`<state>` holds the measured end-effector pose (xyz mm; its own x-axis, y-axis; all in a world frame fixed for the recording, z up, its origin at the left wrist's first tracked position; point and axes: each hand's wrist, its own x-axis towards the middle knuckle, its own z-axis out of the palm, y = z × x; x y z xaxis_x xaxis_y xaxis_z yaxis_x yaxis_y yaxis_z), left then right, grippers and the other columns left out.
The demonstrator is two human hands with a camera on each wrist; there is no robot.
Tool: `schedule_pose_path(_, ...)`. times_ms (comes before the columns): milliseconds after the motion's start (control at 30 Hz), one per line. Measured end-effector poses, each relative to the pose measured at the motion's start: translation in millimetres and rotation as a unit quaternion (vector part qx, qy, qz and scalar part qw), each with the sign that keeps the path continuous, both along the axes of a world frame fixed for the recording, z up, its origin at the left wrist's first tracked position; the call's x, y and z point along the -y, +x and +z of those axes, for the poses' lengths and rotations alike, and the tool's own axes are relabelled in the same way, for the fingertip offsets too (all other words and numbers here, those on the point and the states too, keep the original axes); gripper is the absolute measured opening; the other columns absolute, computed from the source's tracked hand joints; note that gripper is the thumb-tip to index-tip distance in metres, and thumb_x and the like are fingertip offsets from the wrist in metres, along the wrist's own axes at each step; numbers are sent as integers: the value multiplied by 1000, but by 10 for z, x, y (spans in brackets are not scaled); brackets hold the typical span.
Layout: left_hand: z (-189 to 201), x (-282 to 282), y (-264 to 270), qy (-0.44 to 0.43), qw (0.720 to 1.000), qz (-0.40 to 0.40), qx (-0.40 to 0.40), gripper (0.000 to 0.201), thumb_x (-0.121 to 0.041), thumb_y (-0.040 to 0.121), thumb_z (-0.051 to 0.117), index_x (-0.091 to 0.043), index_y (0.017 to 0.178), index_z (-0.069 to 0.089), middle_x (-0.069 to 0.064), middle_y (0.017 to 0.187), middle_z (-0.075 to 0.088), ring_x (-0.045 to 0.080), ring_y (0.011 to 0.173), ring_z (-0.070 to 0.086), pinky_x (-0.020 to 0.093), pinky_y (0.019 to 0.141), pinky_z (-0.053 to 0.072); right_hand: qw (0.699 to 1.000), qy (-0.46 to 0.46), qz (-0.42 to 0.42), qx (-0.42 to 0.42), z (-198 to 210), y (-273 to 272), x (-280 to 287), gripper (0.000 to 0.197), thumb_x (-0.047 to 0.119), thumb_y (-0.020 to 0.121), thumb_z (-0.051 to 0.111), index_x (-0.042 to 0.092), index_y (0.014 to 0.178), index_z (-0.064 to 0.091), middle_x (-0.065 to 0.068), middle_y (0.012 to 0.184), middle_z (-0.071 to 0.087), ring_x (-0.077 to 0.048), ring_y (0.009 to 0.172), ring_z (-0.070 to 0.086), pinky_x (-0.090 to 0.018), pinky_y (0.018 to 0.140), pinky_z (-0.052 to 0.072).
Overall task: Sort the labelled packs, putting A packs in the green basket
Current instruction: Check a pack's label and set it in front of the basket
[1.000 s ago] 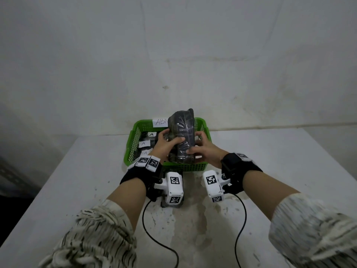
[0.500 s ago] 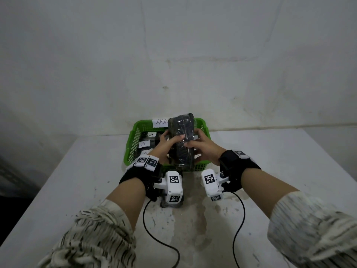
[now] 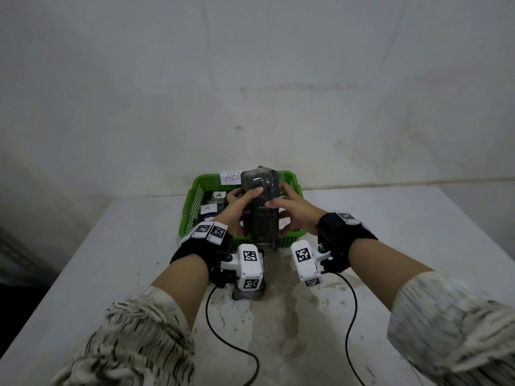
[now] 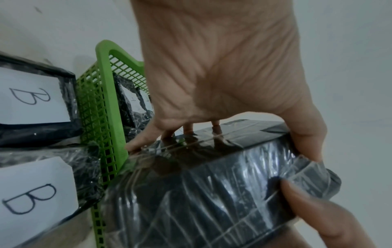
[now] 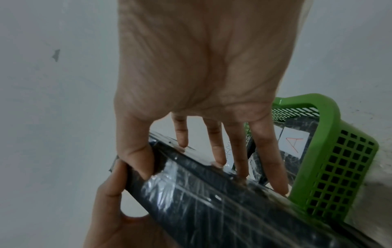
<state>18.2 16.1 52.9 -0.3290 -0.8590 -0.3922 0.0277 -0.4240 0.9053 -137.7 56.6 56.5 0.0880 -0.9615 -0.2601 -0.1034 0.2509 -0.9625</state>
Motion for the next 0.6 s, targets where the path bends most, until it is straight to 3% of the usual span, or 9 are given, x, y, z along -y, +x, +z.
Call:
schedule_pose_path(67, 2, 23, 0, -9, 1000, 4, 9, 59, -41, 84, 63, -28, 128, 26, 7, 128, 50, 28, 117, 49, 57, 95, 41, 1000, 5, -3, 3, 21, 12, 10, 38, 27, 90, 61, 22, 122, 40, -12, 119, 55, -34, 100, 59, -61, 78, 53)
schedule_pose_path(133, 10, 17, -1, -11, 1000, -1, 7, 63, -43, 82, 63, -27, 129, 24, 7, 130, 49, 28, 119, 47, 58, 97, 39, 1000, 16, -11, 9, 30, 24, 12, 41, 39, 92, 57, 21, 125, 40, -10, 121, 53, -35, 106, 58, -62, 81, 52)
schedule_pose_path(233, 8, -8, 5, -5, 1000, 2, -22, 82, -56, 71, 65, -23, 133, 23, 9, 133, 46, 29, 121, 48, 46, 80, 50, 999, 6, -41, 3, 47, 32, 30, 44, 47, 93, 51, 21, 127, 39, -7, 121, 55, -32, 107, 59, -59, 86, 51)
schedule_pose_path(300, -5, 8, 22, -14, 999, 24, -34, 76, -57, 75, 60, -20, 133, 27, 10, 129, 48, 29, 116, 51, 41, 71, 52, 995, -28, -94, 28, 46, 1, 58, 37, 38, 97, 49, 20, 126, 35, -8, 120, 55, -24, 96, 60, -52, 77, 55)
schedule_pose_path(400, -19, 46, 72, -56, 998, 33, -7, 52, -47, 87, 56, -19, 127, 40, 8, 124, 53, 28, 115, 53, 48, 88, 50, 982, -75, -159, 70, 24, -81, 99, 18, 18, 100, 45, 25, 108, 31, -8, 112, 51, -19, 83, 56, -39, 55, 51)
schedule_pose_path(500, -36, 71, 132, -125, 991, 34, 29, 40, -39, 92, 52, -14, 122, 54, 8, 118, 60, 23, 110, 56, 45, 99, 44, 980, -87, -168, 62, 15, -131, 116, 19, 6, 102, 38, 23, 95, 40, -3, 95, 51, -16, 78, 50, -31, 56, 45)
schedule_pose_path(600, -29, 77, 148, -145, 988, 40, 20, 34, -31, 95, 50, -18, 126, 58, 9, 120, 63, 25, 104, 60, 48, 96, 47, 981, -68, -176, 36, 24, -146, 130, 15, 6, 102, 39, 15, 113, 44, -3, 103, 52, -12, 81, 51, -26, 60, 43)
